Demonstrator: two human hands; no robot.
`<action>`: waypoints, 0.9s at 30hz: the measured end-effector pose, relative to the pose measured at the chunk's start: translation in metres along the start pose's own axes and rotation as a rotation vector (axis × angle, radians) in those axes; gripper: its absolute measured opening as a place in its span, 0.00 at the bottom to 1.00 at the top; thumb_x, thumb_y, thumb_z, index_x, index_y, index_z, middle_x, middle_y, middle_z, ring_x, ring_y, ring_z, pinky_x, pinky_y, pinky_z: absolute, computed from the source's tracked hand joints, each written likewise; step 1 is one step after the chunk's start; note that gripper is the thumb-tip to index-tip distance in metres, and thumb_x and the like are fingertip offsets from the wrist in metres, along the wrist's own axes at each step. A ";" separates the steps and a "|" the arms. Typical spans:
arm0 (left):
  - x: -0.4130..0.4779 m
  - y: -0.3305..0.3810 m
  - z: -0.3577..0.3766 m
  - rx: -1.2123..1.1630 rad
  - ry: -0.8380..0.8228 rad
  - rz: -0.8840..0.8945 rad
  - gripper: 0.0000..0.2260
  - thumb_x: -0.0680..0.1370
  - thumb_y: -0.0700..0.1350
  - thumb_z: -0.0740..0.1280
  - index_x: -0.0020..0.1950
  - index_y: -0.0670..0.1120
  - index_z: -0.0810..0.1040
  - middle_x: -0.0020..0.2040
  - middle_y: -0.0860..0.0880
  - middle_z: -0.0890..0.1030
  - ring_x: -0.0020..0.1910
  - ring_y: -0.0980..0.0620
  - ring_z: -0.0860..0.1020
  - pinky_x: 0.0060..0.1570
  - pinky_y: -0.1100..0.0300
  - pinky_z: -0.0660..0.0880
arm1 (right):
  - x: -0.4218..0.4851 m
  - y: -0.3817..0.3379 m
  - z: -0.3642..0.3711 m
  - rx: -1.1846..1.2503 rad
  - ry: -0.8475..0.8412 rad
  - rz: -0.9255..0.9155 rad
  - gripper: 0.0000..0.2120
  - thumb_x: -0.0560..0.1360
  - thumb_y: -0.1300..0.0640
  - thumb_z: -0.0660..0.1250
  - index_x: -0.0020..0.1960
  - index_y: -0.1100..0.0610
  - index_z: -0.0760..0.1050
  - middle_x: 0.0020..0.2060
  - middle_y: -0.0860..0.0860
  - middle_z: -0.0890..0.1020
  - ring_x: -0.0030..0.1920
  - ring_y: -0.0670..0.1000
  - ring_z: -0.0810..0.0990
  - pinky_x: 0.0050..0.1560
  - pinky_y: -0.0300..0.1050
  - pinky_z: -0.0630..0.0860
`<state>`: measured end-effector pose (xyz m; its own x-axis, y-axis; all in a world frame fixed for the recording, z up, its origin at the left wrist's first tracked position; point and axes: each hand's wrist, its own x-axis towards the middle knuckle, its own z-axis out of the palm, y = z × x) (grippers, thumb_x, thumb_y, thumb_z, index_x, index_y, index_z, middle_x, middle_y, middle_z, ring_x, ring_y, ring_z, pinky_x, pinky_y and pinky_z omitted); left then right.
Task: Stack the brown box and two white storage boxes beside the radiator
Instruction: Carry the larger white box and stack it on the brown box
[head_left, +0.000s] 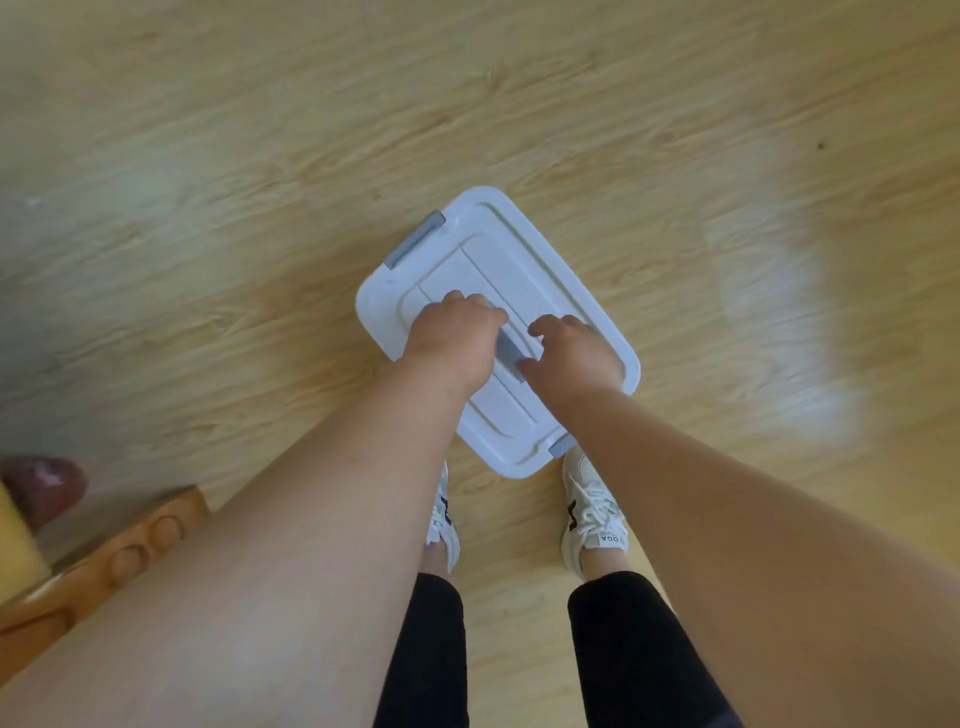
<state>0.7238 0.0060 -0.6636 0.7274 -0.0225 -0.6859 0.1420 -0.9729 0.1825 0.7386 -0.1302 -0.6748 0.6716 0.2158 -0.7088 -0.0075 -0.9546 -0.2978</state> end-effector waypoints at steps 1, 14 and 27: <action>0.008 -0.001 0.006 0.004 -0.001 0.012 0.22 0.76 0.37 0.61 0.70 0.50 0.70 0.66 0.48 0.72 0.64 0.45 0.69 0.57 0.52 0.71 | 0.007 0.000 0.010 0.000 0.007 0.002 0.19 0.75 0.53 0.67 0.65 0.54 0.72 0.59 0.53 0.76 0.60 0.55 0.74 0.53 0.49 0.73; 0.047 -0.012 0.053 0.170 0.129 0.200 0.13 0.74 0.36 0.59 0.57 0.44 0.73 0.59 0.45 0.72 0.60 0.44 0.69 0.50 0.54 0.68 | 0.047 0.009 0.070 -0.243 0.078 -0.036 0.11 0.74 0.57 0.65 0.55 0.58 0.71 0.53 0.54 0.76 0.55 0.56 0.73 0.49 0.46 0.66; 0.051 -0.016 0.051 0.146 0.113 0.153 0.13 0.75 0.37 0.60 0.58 0.46 0.74 0.58 0.45 0.71 0.59 0.44 0.68 0.48 0.55 0.64 | 0.046 0.008 0.071 -0.170 0.084 -0.007 0.16 0.67 0.51 0.69 0.43 0.55 0.63 0.36 0.49 0.69 0.39 0.53 0.70 0.38 0.46 0.63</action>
<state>0.7245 0.0089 -0.7375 0.8048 -0.1545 -0.5730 -0.0687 -0.9833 0.1687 0.7168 -0.1129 -0.7554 0.7308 0.2112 -0.6491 0.1179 -0.9757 -0.1848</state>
